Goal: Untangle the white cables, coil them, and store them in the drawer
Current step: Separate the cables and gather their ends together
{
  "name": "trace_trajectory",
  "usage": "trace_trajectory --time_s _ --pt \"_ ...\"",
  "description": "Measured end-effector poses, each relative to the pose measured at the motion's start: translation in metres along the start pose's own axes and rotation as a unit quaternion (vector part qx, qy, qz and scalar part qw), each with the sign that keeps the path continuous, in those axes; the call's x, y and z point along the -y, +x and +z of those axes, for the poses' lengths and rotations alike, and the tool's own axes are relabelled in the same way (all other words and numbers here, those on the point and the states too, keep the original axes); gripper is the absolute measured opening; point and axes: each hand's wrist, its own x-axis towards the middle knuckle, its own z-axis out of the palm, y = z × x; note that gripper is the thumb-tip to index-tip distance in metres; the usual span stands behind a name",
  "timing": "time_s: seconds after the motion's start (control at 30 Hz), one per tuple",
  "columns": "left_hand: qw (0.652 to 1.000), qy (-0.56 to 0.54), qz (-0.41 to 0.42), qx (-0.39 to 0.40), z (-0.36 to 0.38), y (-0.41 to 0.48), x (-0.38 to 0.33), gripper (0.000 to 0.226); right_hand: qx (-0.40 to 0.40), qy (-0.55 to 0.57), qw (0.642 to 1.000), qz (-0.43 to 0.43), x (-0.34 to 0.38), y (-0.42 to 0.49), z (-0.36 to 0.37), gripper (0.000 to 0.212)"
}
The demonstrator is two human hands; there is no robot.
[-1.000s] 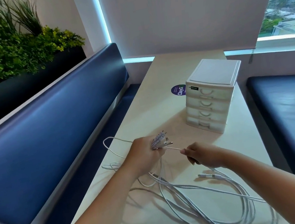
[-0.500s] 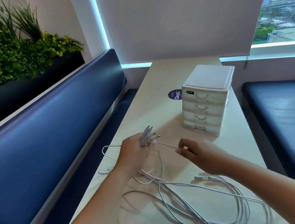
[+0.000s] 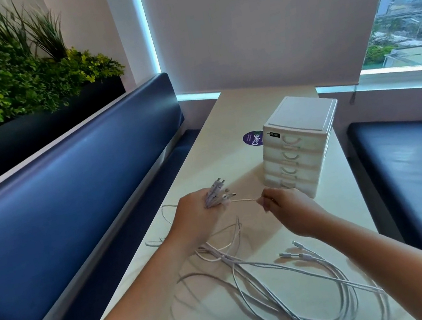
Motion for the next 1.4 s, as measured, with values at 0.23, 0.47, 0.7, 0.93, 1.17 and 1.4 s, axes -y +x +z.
trace_trajectory --time_s 0.23,0.47,0.7,0.93,1.17,1.4 --pt "1.000 -0.010 -0.009 0.008 0.000 -0.002 0.001 0.041 -0.005 -0.018 1.000 0.001 0.005 -0.004 0.004 0.026" --pt "1.000 0.012 0.019 0.009 0.003 -0.001 -0.003 0.045 -0.022 -0.001 0.999 0.033 0.003 0.003 0.005 0.027" --pt "0.992 -0.118 -0.043 0.020 -0.012 0.009 0.016 0.011 0.071 0.014 0.997 0.029 -0.013 -0.006 -0.006 0.026" --pt "0.981 -0.186 -0.035 -0.054 -0.033 0.010 0.007 0.024 0.169 -0.178 0.963 0.113 -0.060 -0.015 0.002 0.037" --pt "0.968 -0.240 -0.050 -0.062 -0.043 0.007 0.003 0.038 0.186 -0.206 0.955 0.103 -0.058 -0.020 0.013 0.044" --pt "0.963 -0.262 -0.043 -0.050 -0.044 0.007 -0.007 0.038 0.097 -0.042 0.991 -0.079 0.000 -0.008 0.015 0.045"
